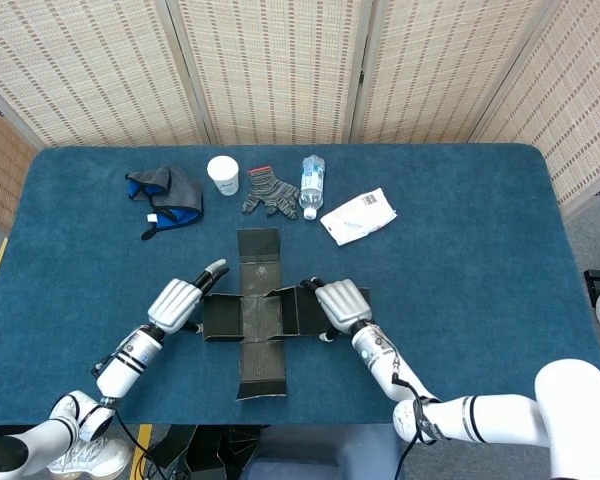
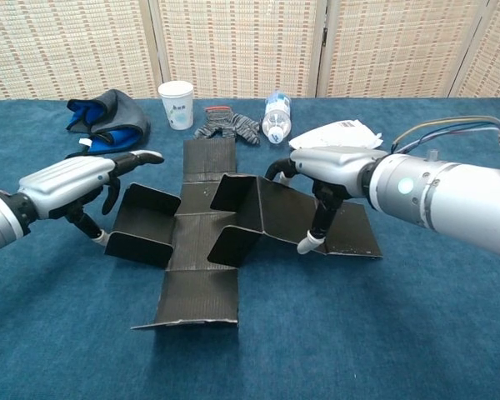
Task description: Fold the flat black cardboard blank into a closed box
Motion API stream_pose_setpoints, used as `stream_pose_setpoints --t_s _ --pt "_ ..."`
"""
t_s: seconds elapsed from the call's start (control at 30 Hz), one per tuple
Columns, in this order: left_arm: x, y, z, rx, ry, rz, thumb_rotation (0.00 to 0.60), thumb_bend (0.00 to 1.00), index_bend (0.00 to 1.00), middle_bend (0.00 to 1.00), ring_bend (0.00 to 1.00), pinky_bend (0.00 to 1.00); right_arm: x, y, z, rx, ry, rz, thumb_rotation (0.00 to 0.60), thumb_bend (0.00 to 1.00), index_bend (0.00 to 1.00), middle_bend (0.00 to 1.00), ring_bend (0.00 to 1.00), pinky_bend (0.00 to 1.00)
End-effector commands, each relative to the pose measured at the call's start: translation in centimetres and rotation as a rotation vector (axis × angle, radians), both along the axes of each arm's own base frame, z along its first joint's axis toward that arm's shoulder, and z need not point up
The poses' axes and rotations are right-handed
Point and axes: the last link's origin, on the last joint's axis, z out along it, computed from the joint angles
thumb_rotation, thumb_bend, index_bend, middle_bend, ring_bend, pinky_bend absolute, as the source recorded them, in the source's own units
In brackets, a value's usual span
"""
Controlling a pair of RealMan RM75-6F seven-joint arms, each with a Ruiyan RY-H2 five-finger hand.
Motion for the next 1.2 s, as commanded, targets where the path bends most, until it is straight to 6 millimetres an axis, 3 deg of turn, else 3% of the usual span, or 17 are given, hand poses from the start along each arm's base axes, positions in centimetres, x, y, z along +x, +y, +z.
stream_pose_setpoints --t_s 0.03,0.67,1.2 --pt "0.2 0.0 -0.1 -0.024 -0.053 0.042 0.6 0.1 0.0 0.0 0.61 0.89 0.4 -0.1 0.0 0.0 0.003 0.016 0.6 0.08 0.23 0.27 0.83 0.93" --pt "1.5 0.3 0.6 -0.149 -0.397 0.244 0.6 0.09 0.0 0.0 0.6 0.89 0.5 -0.3 1.1 -0.012 0.04 0.1 0.6 0.08 0.23 0.28 0.83 0.93" --pt "2.1 -1.2 1.4 -0.34 -0.428 0.322 0.6 0.1 0.0 0.0 0.59 0.89 3.3 -1.6 1.9 -0.011 0.212 0.393 0.6 0.09 0.24 0.28 0.83 0.95"
